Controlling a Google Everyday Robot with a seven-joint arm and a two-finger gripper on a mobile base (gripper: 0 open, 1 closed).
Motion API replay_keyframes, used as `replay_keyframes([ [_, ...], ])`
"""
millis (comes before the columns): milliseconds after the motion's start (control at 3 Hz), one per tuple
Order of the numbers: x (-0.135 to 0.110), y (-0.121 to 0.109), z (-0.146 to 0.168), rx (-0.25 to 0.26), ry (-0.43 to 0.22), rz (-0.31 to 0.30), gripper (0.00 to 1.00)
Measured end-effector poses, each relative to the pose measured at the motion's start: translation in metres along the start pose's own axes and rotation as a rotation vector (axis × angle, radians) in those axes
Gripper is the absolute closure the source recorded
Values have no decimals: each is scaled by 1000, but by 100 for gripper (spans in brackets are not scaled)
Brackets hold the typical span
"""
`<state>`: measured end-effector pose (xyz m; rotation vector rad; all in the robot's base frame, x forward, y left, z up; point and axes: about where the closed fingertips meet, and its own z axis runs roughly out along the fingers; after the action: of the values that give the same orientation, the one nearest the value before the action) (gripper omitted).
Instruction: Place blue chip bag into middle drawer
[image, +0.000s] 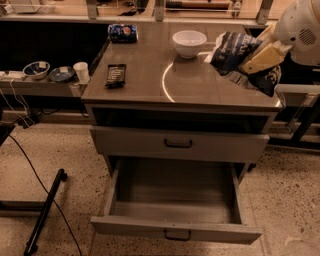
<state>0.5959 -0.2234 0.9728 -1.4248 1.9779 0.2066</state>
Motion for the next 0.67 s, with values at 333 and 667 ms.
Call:
replay_keyframes([
  [333, -5, 26, -9, 94, -41, -105, 100],
  [667, 24, 57, 26, 114, -122, -155, 100],
])
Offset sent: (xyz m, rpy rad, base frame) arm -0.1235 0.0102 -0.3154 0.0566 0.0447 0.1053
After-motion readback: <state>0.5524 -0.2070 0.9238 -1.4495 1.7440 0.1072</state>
